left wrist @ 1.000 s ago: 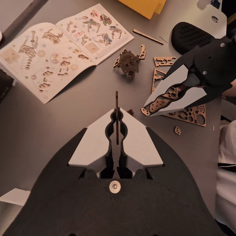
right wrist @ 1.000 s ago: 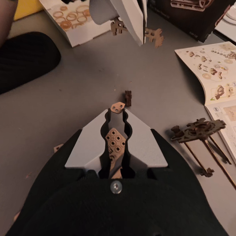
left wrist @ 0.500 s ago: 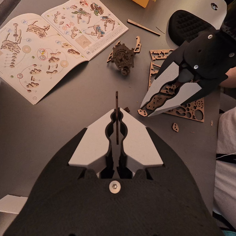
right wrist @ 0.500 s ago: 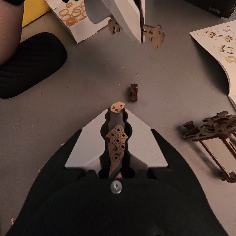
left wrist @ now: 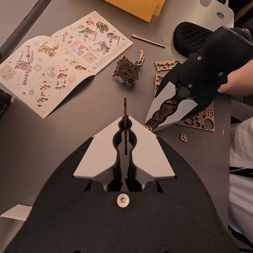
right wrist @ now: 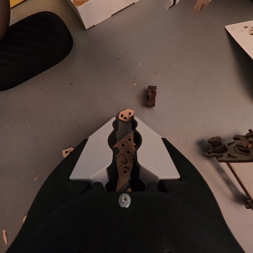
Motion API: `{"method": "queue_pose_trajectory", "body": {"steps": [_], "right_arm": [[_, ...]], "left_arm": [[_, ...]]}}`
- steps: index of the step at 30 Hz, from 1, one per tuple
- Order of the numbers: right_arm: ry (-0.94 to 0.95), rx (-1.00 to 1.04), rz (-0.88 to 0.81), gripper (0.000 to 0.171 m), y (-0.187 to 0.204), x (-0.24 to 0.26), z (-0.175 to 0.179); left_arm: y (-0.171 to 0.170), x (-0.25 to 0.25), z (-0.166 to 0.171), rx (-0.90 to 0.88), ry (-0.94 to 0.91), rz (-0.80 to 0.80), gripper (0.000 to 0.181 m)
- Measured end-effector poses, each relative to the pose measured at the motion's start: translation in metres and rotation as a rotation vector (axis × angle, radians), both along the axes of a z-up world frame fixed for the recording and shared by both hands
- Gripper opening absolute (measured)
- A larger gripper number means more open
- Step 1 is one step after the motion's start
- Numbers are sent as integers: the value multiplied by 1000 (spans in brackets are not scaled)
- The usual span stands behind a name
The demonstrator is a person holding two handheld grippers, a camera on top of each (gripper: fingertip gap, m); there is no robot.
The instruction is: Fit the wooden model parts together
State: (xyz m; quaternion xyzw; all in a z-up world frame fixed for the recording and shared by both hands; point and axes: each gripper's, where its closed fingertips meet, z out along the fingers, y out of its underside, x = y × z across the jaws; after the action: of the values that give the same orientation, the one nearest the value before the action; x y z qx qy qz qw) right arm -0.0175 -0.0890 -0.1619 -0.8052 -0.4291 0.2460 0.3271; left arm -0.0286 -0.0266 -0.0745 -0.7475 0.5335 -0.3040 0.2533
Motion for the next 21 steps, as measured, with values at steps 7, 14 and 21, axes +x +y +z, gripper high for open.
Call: {"method": "queue_pose_trajectory", "body": {"steps": [7,14,21], "right_arm": [[5,2,6,17,0,0,1],[12,3,11,17,-1,0,3],[2,2,19,17,-1,0,1]], "left_arm": [[0,0,1,8,2,-1,0],[0,0,0,13,7,0,0],[1,0,-1,12,9,-1,0]]}}
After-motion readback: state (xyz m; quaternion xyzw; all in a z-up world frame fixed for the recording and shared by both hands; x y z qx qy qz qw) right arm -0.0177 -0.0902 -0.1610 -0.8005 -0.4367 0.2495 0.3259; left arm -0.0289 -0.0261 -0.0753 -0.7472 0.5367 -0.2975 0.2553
